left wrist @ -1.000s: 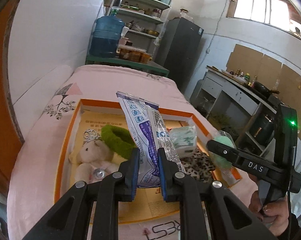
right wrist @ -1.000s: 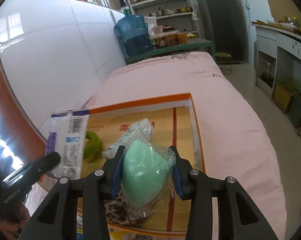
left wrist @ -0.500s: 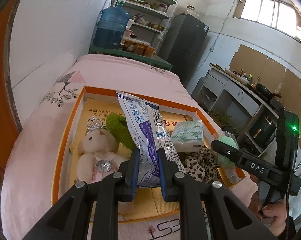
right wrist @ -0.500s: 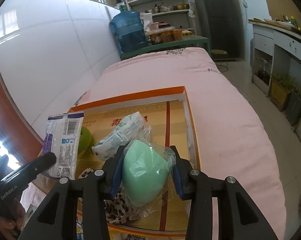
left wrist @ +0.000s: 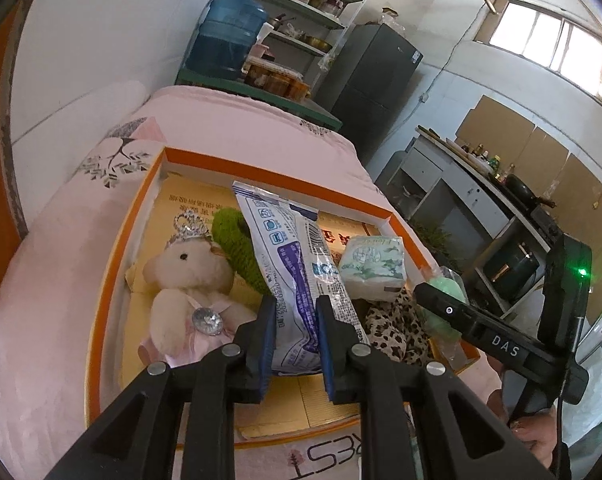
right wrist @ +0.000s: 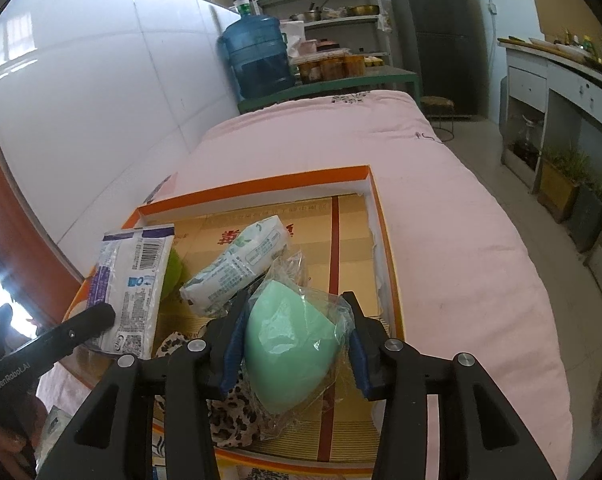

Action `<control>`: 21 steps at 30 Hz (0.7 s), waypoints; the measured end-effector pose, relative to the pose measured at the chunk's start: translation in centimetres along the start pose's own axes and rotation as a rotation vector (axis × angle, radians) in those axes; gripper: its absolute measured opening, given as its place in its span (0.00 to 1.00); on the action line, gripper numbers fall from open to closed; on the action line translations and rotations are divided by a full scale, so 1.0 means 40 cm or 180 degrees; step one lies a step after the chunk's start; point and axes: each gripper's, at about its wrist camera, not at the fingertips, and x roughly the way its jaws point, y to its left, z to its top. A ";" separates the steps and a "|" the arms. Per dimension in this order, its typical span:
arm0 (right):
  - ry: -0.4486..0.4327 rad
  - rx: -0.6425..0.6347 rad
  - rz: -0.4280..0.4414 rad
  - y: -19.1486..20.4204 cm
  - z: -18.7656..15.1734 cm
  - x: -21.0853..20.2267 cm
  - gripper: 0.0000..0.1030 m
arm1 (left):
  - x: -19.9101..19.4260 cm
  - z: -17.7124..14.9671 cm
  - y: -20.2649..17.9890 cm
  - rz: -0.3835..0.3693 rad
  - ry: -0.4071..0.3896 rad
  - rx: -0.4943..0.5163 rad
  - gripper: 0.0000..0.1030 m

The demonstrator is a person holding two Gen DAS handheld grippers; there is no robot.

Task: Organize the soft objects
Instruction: 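Lower the packet and sponge into the box and open both grippers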

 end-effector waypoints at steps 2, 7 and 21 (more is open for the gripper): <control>0.0006 0.0000 0.0000 0.000 0.000 0.000 0.48 | 0.007 0.002 0.001 -0.0003 0.0025 -0.0005 0.21; 0.0017 -0.0014 -0.0018 0.004 -0.001 -0.003 0.51 | 0.012 0.004 0.004 -0.0002 0.0011 0.0000 0.34; -0.0089 -0.0011 -0.0029 0.003 0.002 -0.028 0.61 | -0.030 0.013 -0.014 -0.0158 -0.0238 0.0042 0.60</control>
